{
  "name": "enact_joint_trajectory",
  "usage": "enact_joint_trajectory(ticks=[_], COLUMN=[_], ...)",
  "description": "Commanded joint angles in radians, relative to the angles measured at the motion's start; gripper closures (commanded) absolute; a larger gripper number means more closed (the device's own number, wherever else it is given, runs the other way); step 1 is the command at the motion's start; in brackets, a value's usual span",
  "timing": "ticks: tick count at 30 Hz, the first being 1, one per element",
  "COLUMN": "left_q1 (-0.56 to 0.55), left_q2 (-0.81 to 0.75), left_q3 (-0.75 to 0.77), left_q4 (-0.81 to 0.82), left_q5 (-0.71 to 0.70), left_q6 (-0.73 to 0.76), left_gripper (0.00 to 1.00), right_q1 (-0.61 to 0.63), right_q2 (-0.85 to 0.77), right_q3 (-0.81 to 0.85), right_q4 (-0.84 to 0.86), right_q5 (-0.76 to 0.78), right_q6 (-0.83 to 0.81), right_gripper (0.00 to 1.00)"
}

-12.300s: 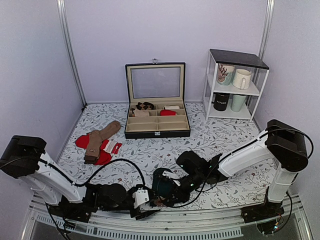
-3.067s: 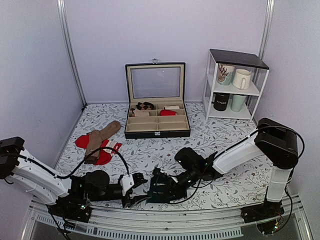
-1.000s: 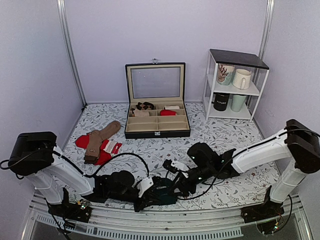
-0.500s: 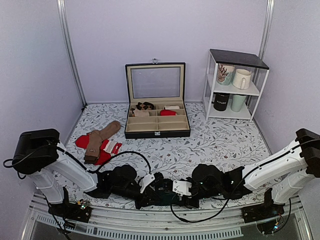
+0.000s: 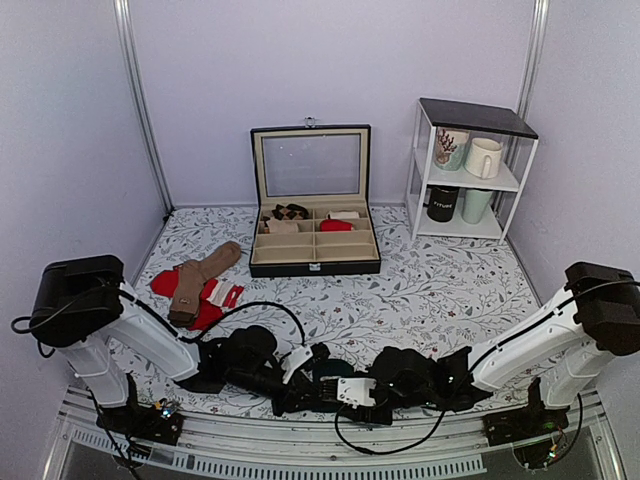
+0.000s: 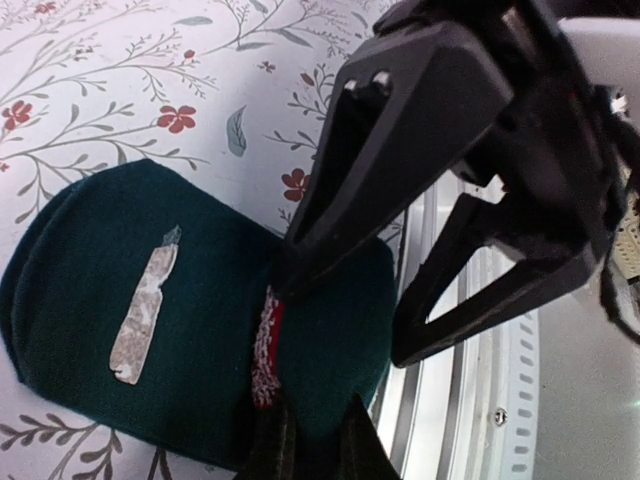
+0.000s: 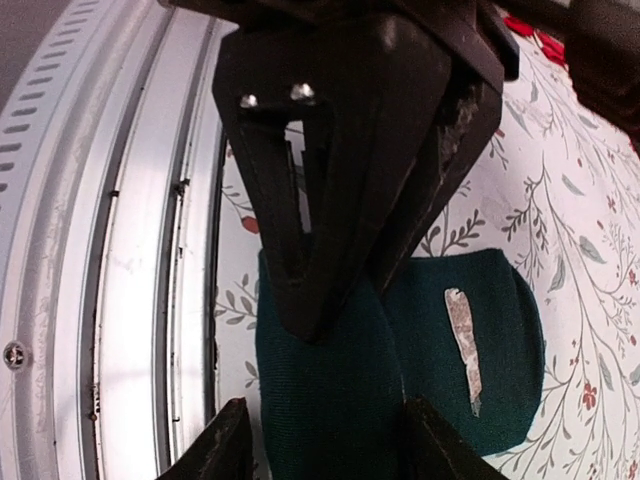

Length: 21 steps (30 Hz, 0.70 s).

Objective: Roll the socks
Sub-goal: Roll the sock at the center of the board.

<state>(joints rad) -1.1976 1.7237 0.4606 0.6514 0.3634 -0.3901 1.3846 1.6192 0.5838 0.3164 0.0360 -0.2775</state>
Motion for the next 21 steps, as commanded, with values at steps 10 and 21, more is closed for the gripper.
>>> enact_joint_trajectory(ticks=[10,21], left_q1=[0.01,-0.168], left_q2=[0.008,-0.356], left_q3=[-0.035,-0.069], left_q4=[-0.166,-0.181], left_q5=[-0.005,-0.401], left_q6=[0.013,0.35], left_gripper=[0.83,0.01], right_q1=[-0.006,-0.191], right_q2=[0.067,0.21], right_q3=[0.034,0.105], right_q4=[-0.071,-0.173], right_q5=[-0.042,-0.571], right_q6=[0.128,0.367], right_gripper=[0.71,0.71])
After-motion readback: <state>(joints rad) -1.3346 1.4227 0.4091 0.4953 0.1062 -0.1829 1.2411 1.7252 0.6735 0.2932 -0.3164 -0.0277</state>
